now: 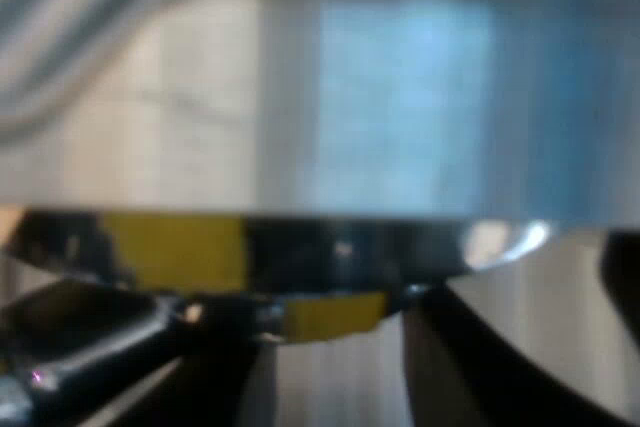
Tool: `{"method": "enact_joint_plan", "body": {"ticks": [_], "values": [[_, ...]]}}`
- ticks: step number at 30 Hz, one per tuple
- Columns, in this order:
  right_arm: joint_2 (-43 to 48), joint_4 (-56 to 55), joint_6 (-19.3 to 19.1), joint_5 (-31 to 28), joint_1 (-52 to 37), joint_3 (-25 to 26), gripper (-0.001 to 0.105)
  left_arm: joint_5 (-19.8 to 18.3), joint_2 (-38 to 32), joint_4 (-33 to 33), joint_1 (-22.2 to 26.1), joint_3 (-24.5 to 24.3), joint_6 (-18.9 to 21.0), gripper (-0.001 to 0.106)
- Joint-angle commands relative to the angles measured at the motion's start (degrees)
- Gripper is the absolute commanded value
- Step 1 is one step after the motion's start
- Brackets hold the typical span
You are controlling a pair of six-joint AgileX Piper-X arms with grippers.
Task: Put the handle in the coffee machine
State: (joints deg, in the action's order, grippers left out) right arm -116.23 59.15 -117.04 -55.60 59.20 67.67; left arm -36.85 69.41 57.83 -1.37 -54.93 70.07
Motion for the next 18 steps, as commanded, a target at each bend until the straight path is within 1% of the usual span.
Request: {"method": "enact_joint_plan", "body": {"ticks": [1, 2, 5, 6, 10, 12, 13, 14, 17, 18], "values": [[3.2, 4.9, -0.2, 0.9, 1.0, 2.4, 0.044, -3.8, -1.3, -1.0, -0.9, 0.2, 1.1, 0.0], [3.2, 4.9, -0.2, -0.7, 1.2, 2.3, 0.045, -3.8, -1.6, -1.8, -0.9, 0.2, 2.2, 0.0], [3.3, 4.9, -0.2, -4.7, 2.2, 1.9, 0.045, -3.8, -1.6, -1.1, -0.9, 0.2, 2.1, 0.0], [3.5, 4.6, -0.2, -5.1, 2.5, 1.3, 0.045, -3.8, -1.6, -0.8, -0.9, 0.2, 2.1, 0.0], [5.7, 1.6, 0.4, -5.8, 3.2, -1.5, 0.044, -3.8, -1.9, -0.7, -0.9, 0.4, 2.1, 0.0], [7.6, -1.4, 2.0, -5.9, 3.3, -3.9, 0.045, -3.8, -2.2, -0.7, -0.9, 0.9, 2.1, 0.0], [8.0, -1.9, 2.2, -5.9, 3.3, -4.4, 0.045, -3.8, -2.3, -0.7, -0.9, 1.1, 2.1, 0.0], [9.4, -3.5, 2.8, -5.9, 3.3, -6.1, 0.045, -3.8, -2.5, -0.7, -0.9, 1.5, 2.1, 0.0], [12.4, -6.4, 2.9, -5.7, 3.5, -9.3, 0.045, -3.8, -3.4, -1.2, -0.9, 3.0, 2.1, 0.0], [15.1, -8.2, 2.9, -4.9, 3.8, -11.6, 0.045, -3.8, -4.0, -1.2, -0.9, 3.5, 2.4, 0.0]]}}
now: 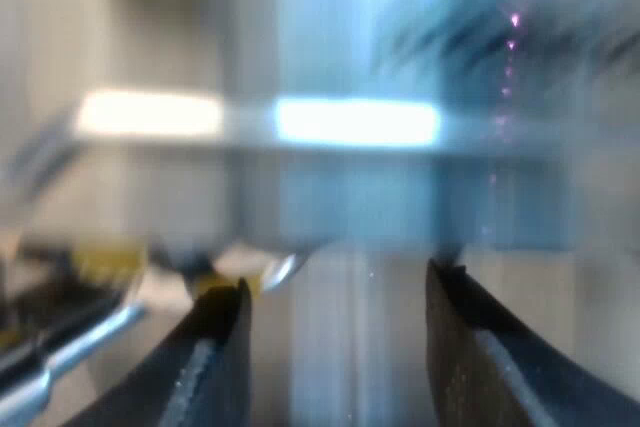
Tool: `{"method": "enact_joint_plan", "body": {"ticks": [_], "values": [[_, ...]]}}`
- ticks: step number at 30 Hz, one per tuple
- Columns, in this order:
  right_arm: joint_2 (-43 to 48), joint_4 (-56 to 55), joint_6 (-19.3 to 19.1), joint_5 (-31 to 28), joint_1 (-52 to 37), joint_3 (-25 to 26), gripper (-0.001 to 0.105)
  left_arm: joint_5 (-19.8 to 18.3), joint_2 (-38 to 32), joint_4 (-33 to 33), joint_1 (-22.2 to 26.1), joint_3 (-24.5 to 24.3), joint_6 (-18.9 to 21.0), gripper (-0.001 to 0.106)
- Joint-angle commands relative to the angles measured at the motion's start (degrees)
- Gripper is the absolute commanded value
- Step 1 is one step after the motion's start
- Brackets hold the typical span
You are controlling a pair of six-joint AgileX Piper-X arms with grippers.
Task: Put the handle in the coffee machine
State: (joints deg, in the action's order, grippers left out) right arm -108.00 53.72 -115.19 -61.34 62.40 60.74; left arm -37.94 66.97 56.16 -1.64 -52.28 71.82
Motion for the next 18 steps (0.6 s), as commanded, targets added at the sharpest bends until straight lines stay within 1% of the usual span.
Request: {"method": "enact_joint_plan", "body": {"ticks": [1, 3, 4, 9, 12, 15, 16, 17, 18], "values": [[7.4, -3.1, 1.0, 0.9, 0.8, -5.5, 0.045, -2.7, -1.8, 0.2, -0.6, 1.1, 1.3, 0.0], [10.7, -3.5, 1.2, 1.0, 1.5, -8.7, 0.045, -2.7, -2.8, -1.4, -0.6, 2.0, 3.6, 0.0], [11.5, -3.5, 1.2, 1.0, 1.7, -9.5, 0.045, -2.7, -3.0, -2.0, -0.6, 2.2, 4.3, 0.0], [18.7, -4.1, 1.4, 1.1, 4.2, -15.1, 0.045, -3.0, -3.9, -2.3, -0.6, 2.2, 4.9, 0.0], [22.4, -8.7, 1.4, 1.1, 6.1, -16.6, 0.045, -3.0, -3.9, -2.3, -0.6, 2.2, 5.6, 0.0], [24.6, -12.7, 1.6, 2.5, 7.5, -16.8, 0.045, -3.1, -3.9, -2.3, -0.6, 2.2, 6.0, 0.0], [27.1, -17.2, 3.8, 4.7, 8.6, -16.8, 0.045, -3.1, -3.9, -2.3, -0.9, 2.2, 6.0, 0.0], [27.7, -18.2, 4.1, 4.9, 8.8, -16.8, 0.045, -3.1, -3.9, -2.3, -1.0, 2.2, 6.0, 0.0], [28.9, -20.3, 6.2, 5.3, 9.2, -16.8, 0.045, -3.1, -3.9, -2.5, -1.7, 2.2, 6.0, 0.0]]}}
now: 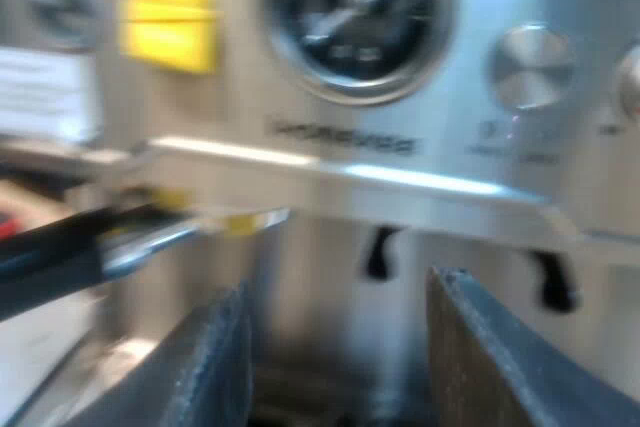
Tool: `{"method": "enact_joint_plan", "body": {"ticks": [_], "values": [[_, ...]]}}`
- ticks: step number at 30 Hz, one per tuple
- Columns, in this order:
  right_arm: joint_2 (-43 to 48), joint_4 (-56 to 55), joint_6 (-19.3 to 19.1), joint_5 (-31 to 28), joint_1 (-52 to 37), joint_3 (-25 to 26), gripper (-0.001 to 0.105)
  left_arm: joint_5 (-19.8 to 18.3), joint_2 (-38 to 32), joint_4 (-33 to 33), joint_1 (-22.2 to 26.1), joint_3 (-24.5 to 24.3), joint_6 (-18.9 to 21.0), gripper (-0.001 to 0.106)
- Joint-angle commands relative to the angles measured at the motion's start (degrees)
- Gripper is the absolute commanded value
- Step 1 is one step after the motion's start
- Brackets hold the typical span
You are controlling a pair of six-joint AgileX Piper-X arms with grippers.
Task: Put the handle in the coffee machine
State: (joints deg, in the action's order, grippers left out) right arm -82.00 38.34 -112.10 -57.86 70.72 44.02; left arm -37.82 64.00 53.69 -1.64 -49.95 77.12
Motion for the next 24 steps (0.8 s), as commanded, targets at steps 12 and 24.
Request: {"method": "enact_joint_plan", "body": {"ticks": [12, 24], "values": [[21.9, -32.3, 17.0, 12.9, 1.6, -0.1, 0.045, -3.6, -0.9, -4.1, -11.2, -0.1, 5.4, 0.0], [31.7, -44.2, 17.8, 17.0, 1.6, -0.1, 0.061, -3.0, 1.1, -12.4, -23.2, -0.1, 5.4, 0.0]]}}
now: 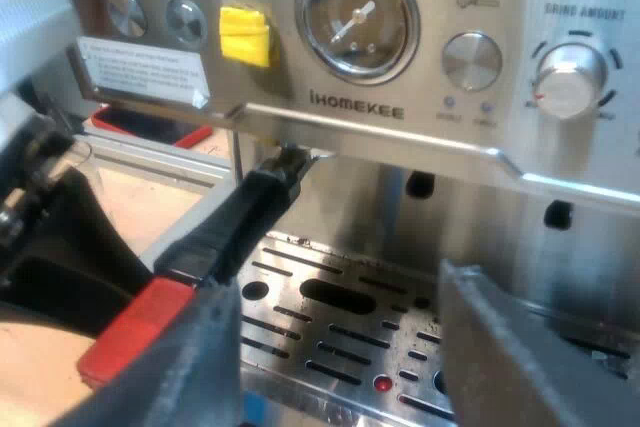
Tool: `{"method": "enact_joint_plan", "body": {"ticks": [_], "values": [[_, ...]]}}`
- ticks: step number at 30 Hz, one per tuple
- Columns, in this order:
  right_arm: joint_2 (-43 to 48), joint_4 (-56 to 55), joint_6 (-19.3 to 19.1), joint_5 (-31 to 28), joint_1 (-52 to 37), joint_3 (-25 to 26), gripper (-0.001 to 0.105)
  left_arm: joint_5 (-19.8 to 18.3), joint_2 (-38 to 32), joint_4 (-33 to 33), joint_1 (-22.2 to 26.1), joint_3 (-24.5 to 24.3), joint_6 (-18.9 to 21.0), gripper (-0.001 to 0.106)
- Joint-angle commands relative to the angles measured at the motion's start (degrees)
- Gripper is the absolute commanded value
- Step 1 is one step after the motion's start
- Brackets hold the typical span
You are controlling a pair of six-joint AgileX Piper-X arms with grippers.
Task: Put the handle in the coffee machine
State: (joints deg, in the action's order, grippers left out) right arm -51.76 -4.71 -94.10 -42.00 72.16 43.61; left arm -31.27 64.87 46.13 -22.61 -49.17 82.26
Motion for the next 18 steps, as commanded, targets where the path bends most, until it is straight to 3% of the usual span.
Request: {"method": "enact_joint_plan", "body": {"ticks": [1, 2, 9, 13, 18], "values": [[1.6, -1.1, -0.2, 1.2, 0.1, 0.3, 0.064, -9.6, 0.8, -5.5, -2.2, -0.9, 0.2, 0.0], [1.7, -1.1, -0.2, 2.0, 0.1, 0.3, 0.069, -9.7, 1.6, -6.2, -2.2, -0.9, 0.2, 0.0], [1.6, -2.7, -0.2, 4.9, 0.1, 0.3, 0.071, -8.6, 2.0, -6.0, -0.7, -0.9, 0.4, 0.0], [1.6, -4.0, -0.2, 5.0, 0.1, 0.3, 0.071, -4.2, -0.1, -1.4, 1.7, -0.9, -1.5, 0.0], [1.6, -4.1, -0.2, 5.0, 0.1, 0.3, 0.071, -3.8, -3.1, 2.8, 5.8, -0.9, -2.8, 0.0]]}}
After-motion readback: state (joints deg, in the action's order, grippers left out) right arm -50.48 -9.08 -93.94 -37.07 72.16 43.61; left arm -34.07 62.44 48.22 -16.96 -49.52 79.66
